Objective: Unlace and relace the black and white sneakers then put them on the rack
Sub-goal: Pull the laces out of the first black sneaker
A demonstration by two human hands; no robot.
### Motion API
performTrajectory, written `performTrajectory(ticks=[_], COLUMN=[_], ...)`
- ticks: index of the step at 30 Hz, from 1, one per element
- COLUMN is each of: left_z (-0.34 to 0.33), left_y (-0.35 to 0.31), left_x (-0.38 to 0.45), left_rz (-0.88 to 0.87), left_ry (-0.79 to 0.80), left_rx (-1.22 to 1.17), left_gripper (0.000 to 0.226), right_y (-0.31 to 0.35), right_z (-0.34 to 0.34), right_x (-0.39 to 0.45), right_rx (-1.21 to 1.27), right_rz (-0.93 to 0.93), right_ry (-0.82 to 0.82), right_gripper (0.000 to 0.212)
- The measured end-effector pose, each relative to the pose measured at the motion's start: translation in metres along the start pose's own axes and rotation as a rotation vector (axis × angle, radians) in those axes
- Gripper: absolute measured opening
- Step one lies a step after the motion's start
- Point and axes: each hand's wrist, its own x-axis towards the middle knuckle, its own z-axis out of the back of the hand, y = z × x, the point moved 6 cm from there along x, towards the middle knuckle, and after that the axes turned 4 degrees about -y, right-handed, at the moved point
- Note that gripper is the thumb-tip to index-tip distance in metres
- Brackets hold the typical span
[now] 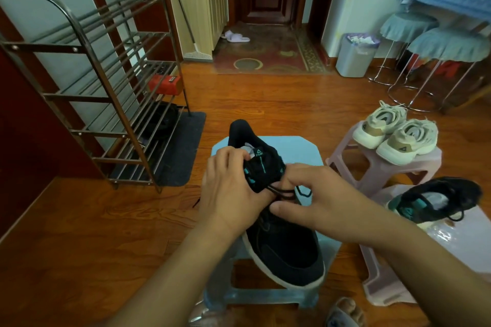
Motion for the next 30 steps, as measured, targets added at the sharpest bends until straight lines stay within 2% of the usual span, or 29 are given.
performTrajectory(ticks=[3,7,10,13,17,20,22,26,28,30], left_z=[0.003,0.002,0.003,0.003,0.012,0.007,0.003,0.01,0.013,0.012], left_y=[-0.002,-0.006,-0.005,-0.007,0.006,0.012,0.014,0.023,0.028,0.029], left_x=[0.001,0.001,0.0,-0.001,0.004,0.005,0.002,0.003,0.005,0.006], left_rz=[0.013,0.016,0.034,0.032,0.108,0.076,0.046,0.044,0.047,0.02], left_ry=[-0.052,-0.04,-0.019,-0.028,-0.058,0.043,0.14,0.163,0.151,0.151], left_rx=[0.091,0.147,0.165,0.172,0.158,-0.015,-0.123,-0.298,-0.315,-0.248], left_gripper=[0.069,0.071,0.074,0.073,0.075,0.074,0.073,0.051,0.061,0.069], right_y=[-0.008,-0.024,-0.034,-0.04,-0.082,-0.104,-0.106,-0.06,-0.039,-0.029], right_z=[0.024,0.039,0.047,0.051,0.056,0.058,0.053,0.043,0.021,-0.002], right_x=[-0.013,-0.039,-0.054,-0.074,-0.107,-0.117,-0.104,-0.036,-0.009,0.012], right_rx=[-0.119,-0.288,-0.289,-0.183,-0.32,-0.429,-0.313,-0.252,-0.273,-0.372], right_rz=[-0.107,-0.309,-0.43,-0.554,-0.811,-0.837,-0.742,-0.279,-0.099,-0.01], right_ry=[0.067,0.305,0.425,0.566,0.764,0.829,0.665,-0.045,-0.166,-0.184], right_gripper=[0.016,0.013,0.017,0.017,0.009,0.034,0.044,0.027,0.032,0.039])
